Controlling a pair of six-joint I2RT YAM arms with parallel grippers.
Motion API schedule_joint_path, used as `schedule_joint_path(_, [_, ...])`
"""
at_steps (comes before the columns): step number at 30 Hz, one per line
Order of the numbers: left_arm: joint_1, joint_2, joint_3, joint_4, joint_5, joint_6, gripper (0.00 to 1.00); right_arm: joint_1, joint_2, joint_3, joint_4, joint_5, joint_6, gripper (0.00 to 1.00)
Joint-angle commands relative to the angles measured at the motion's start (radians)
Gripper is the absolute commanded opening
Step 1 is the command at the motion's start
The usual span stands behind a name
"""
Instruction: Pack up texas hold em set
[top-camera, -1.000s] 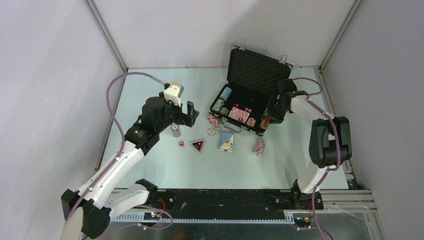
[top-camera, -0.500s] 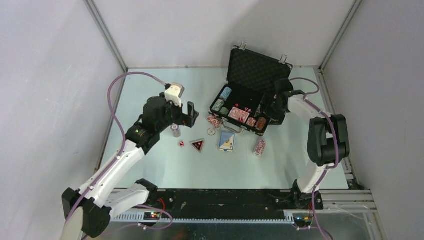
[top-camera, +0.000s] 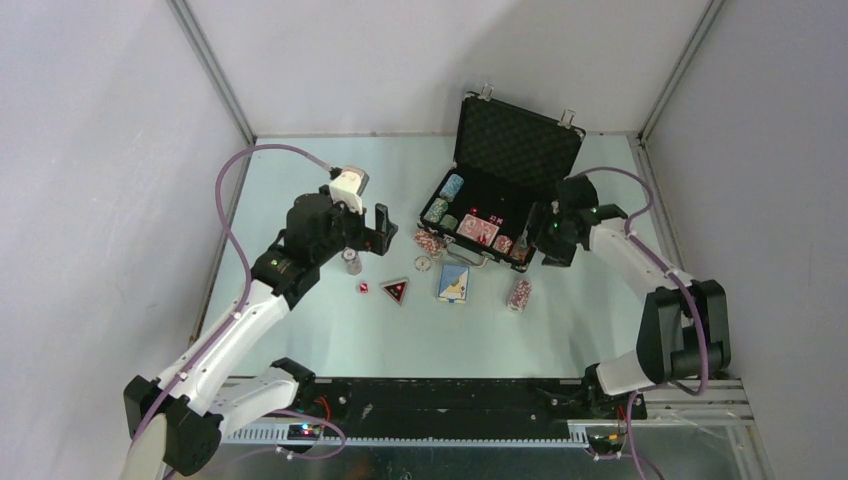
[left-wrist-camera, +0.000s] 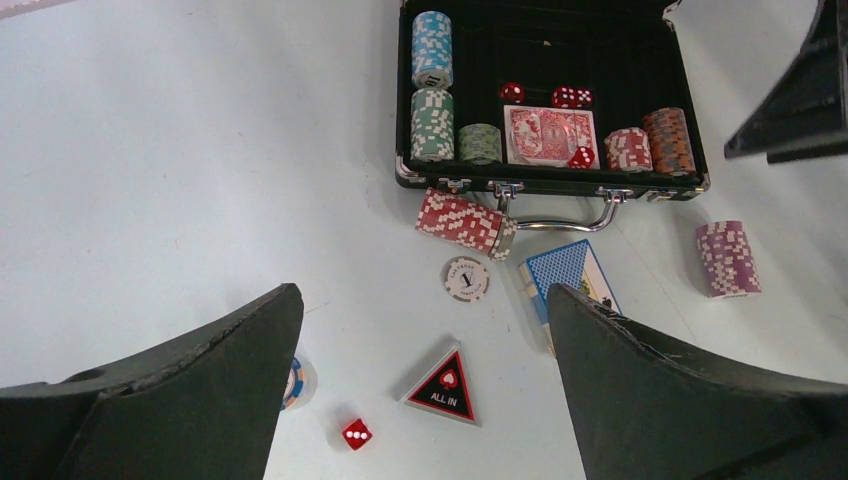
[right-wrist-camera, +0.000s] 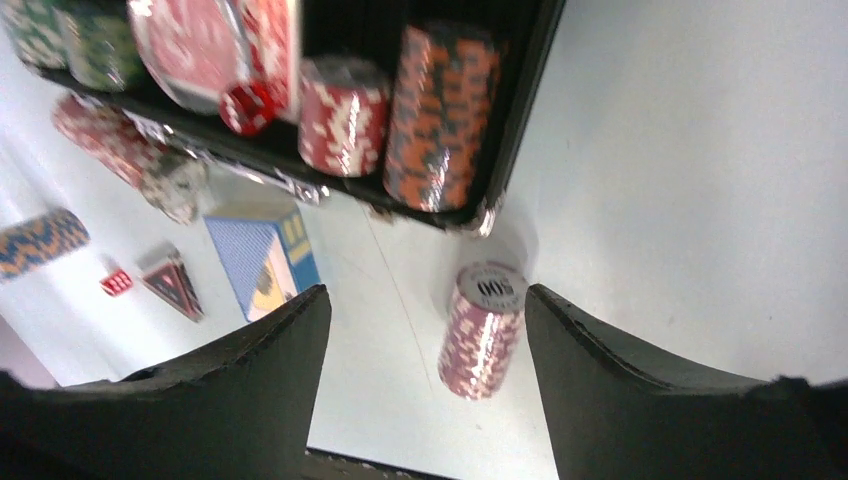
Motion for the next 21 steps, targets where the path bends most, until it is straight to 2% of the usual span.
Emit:
schedule_joint_path(1, [-0.005,-0.014,0.024,0.021,-0.020,0.000,1.00,0.032,-0.054,-0.103,0.004,-0.003,0.008,0.73])
schedule_joint_path(7, [-0.004,-0.021,0.026,0.011,-0.028,-0.011,1.00,0.122,-0.040,-0.167,0.029,0.047,0.051,0.72])
schedule_joint_path(17, [-0.005,-0.047,0.024,-0.023,-0.041,0.014,1.00,0.160,0.059,-0.208,0.080,0.032,0.079,0.56])
schedule_joint_path(21, [-0.004,-0.067,0.010,-0.033,-0.051,0.017,1.00,0.164,0.057,-0.208,0.084,0.030,0.088,0.43])
